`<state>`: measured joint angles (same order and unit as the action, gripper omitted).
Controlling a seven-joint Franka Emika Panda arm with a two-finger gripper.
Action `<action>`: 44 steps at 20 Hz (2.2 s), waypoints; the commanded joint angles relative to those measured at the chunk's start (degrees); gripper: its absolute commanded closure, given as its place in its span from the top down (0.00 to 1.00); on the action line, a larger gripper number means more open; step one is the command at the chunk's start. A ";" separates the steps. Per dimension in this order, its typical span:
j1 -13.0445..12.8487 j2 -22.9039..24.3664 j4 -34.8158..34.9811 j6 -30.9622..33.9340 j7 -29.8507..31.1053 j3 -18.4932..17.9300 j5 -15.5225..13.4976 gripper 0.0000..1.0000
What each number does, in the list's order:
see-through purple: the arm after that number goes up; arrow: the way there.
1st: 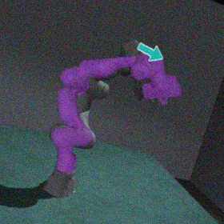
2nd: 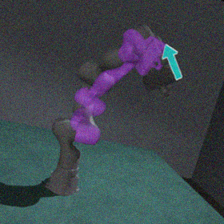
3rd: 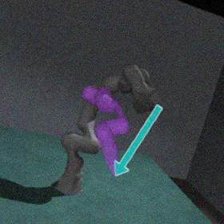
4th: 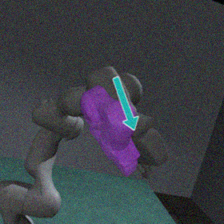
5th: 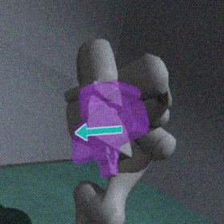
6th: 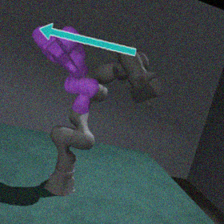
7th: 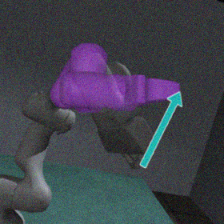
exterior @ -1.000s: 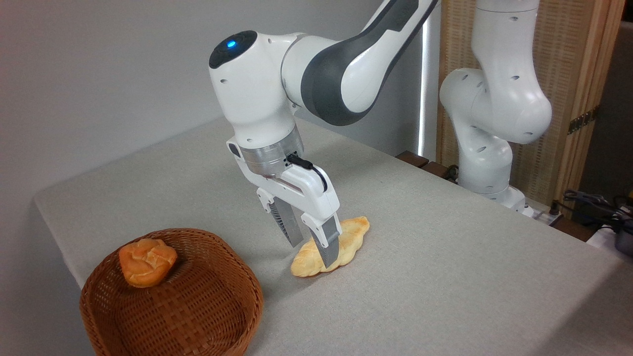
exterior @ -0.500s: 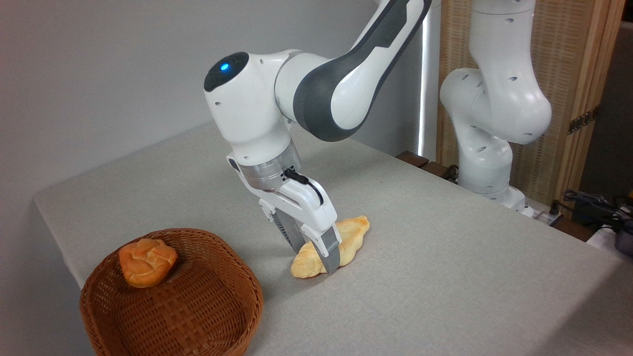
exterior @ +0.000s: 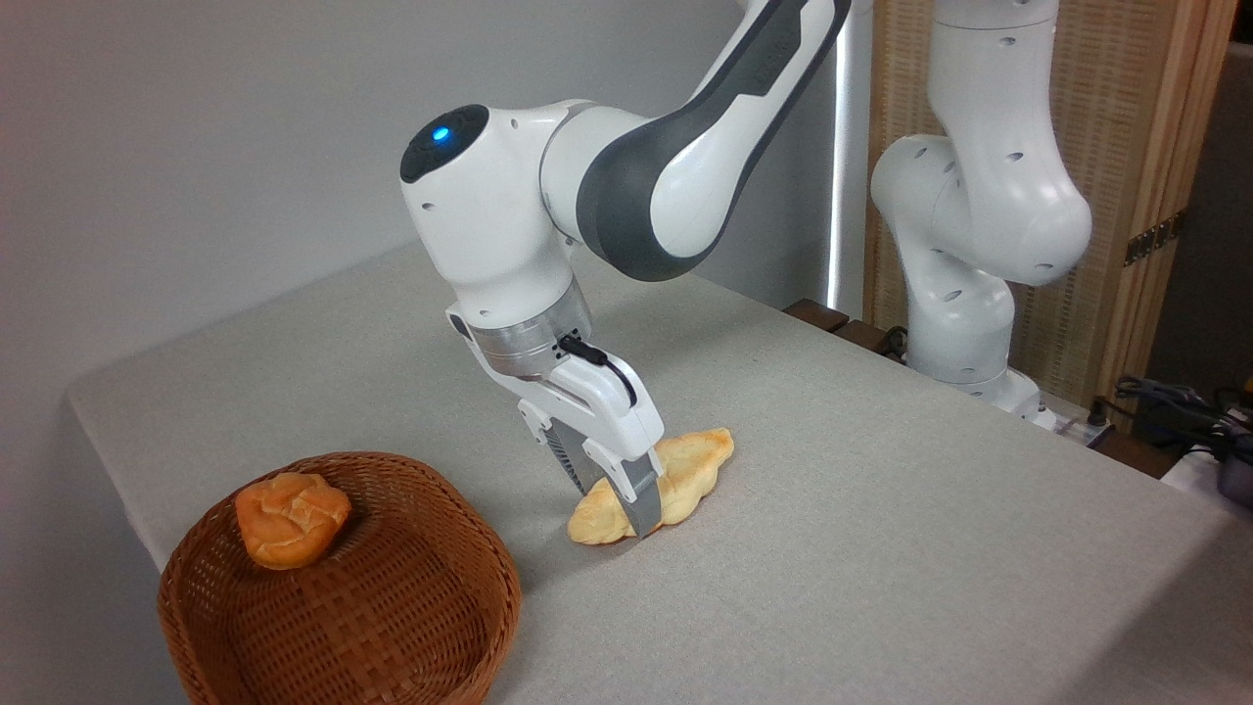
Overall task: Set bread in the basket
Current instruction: 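Close the gripper around the middle of the braided loaf, then lift the held loaf and carry it over the woven basket, then lower the loaf into the basket and open the gripper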
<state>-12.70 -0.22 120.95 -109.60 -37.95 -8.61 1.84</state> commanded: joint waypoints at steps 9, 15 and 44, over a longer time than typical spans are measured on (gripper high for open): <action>-0.31 0.92 -6.24 3.07 -0.90 -0.62 -1.49 0.44; -0.22 0.40 -14.93 4.93 -0.81 -0.88 -4.12 0.50; 0.31 -8.75 -18.38 -30.14 1.82 -0.88 -15.73 1.00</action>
<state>-12.21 -8.71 103.72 -139.14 -37.06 -9.27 -12.98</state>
